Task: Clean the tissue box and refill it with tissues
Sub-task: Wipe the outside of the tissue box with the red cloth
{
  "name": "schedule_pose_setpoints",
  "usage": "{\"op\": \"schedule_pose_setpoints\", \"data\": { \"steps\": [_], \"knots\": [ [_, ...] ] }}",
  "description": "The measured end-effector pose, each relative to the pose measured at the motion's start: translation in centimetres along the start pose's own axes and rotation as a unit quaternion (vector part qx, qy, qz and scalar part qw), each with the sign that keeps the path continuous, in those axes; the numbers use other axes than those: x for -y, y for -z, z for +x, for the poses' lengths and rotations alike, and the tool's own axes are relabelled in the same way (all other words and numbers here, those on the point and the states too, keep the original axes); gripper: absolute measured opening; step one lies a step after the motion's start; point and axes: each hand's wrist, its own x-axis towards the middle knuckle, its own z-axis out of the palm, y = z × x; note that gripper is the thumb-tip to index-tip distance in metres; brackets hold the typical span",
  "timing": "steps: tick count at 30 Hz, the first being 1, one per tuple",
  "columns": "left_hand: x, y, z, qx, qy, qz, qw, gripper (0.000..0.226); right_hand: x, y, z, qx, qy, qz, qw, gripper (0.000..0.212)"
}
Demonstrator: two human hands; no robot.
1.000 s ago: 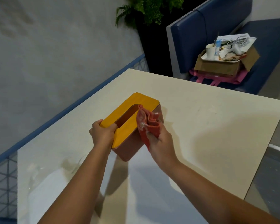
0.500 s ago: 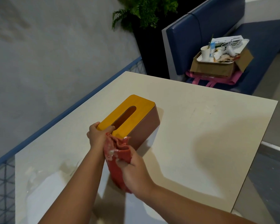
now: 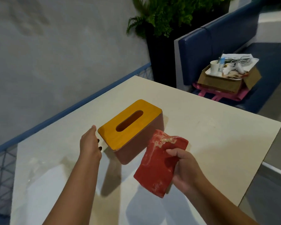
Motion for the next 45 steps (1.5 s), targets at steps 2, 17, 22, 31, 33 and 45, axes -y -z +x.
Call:
{"op": "schedule_pose_setpoints", "data": {
  "steps": [2,17,22,31,33,45],
  "knots": [
    [0.4,0.4,-1.3,-0.044,-0.034,-0.001,0.998,0.04,0.3,0.1,-0.5,0.007,-0.002,-0.008,1.0,0.041],
    [6.1,-6.3,-15.1,-0.045,-0.575,0.198,0.793,0.036,-0.5,-3.0,-4.4,-0.111,0.045,0.148,0.982,0.023],
    [6.8,-8.9,-16.5,-0.005,-0.588,0.263,0.765,0.031,4.1,-1.7,-3.5,-0.152,0.048,0.155,0.975,0.021],
    [4.8,-17.0,-21.8,0.169,-0.451,0.344,0.806,0.066,15.7,3.4,-2.3,0.008,0.073,-0.009,0.997,0.075],
    [4.1,-18.9,-22.4,0.203,-0.386,0.332,0.836,0.066,17.4,4.7,-2.0,0.02,0.056,-0.08,0.995,0.075],
    [5.5,-29.0,-21.3,0.174,-0.129,-0.035,0.976,0.04,26.4,11.3,2.6,0.09,0.088,-0.455,0.881,0.022]
  ]
}}
